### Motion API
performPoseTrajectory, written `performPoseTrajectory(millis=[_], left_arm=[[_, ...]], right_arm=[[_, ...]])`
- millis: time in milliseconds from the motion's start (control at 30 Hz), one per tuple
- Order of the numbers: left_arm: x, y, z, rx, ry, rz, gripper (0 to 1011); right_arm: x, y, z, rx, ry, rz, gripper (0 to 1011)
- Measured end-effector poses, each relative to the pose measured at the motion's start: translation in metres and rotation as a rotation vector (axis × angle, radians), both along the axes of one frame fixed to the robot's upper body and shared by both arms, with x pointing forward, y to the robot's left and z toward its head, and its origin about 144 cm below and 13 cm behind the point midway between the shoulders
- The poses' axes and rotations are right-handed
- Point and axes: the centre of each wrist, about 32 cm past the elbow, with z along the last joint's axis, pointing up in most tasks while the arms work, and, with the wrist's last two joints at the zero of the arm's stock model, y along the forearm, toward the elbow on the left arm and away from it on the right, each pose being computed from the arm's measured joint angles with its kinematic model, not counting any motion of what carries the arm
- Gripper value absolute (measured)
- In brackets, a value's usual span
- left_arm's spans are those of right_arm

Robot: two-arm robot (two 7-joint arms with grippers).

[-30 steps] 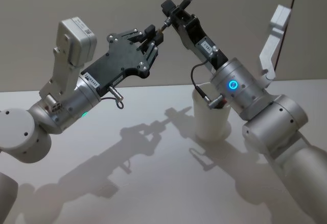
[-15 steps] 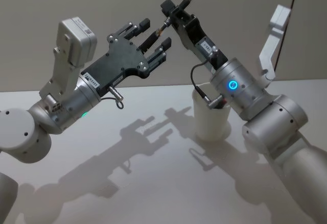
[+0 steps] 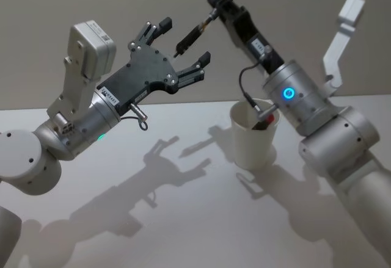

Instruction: Place the pen into the pen holder.

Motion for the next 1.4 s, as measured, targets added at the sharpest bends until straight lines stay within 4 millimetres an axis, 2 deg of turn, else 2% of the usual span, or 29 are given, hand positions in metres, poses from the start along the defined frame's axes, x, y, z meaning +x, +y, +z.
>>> performPoseTrajectory(millis=[600,967,1400], left_arm=[[0.0,0.0,0.0,0.0,0.0,0.0,1001],[0.0,0.0,0.0,-0.001,0.0,0.0,1001],[0.0,0.0,0.0,-0.001,0.0,0.0,1001]], right_arm=[[-0.006,-0.053,0.014,-0.172,-0.126,-0.222,123],[-0.027,-0.088,0.015,-0.352,-0.22,-0.373,124],[-0.052,-0.105,0.013,-0.535,-0.341,-0.48,124]])
